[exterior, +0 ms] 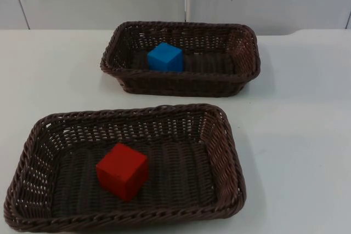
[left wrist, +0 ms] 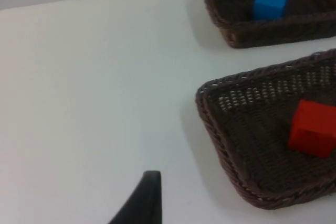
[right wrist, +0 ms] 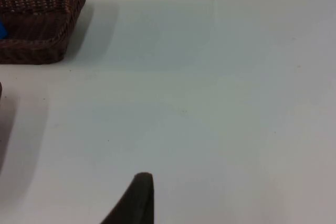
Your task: Pick up one cube with the left hand and place it into the upper basket. Pick up one cube with the right hand and place it into the lower basket.
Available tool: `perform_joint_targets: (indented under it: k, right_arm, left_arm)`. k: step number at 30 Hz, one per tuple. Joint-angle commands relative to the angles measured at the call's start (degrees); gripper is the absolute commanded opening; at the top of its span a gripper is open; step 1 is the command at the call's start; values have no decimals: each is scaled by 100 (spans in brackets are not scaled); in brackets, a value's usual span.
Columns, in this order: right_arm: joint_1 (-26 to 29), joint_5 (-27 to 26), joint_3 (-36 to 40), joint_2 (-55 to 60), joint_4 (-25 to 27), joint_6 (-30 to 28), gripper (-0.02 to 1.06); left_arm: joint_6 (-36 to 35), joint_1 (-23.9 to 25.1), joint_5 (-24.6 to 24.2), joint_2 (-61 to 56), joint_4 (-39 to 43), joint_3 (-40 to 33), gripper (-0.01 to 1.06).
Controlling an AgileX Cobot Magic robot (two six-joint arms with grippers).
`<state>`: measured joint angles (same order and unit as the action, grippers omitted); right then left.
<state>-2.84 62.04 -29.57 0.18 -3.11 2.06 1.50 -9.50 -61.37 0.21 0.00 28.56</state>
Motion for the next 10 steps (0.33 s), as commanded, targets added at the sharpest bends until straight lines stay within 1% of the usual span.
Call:
perform_joint_targets:
  k: [1,2,6,10]
  right_arm:
    - [39,-18,8,-18,24,3,105]
    - [39,-18,8,-18,24,3,105]
    - [39,-18,8,-18,24,3,105]
    - [39,-18,8,-18,24,3,105]
  left_arm:
    - [-8,248,-21,-21,-67,-28,105]
    - [-8,248,-21,-21,-67,-28,105]
    - [-8,623,-21,-21,-67,-28,105]
    - [-8,761,-21,-21,-67,-28,105]
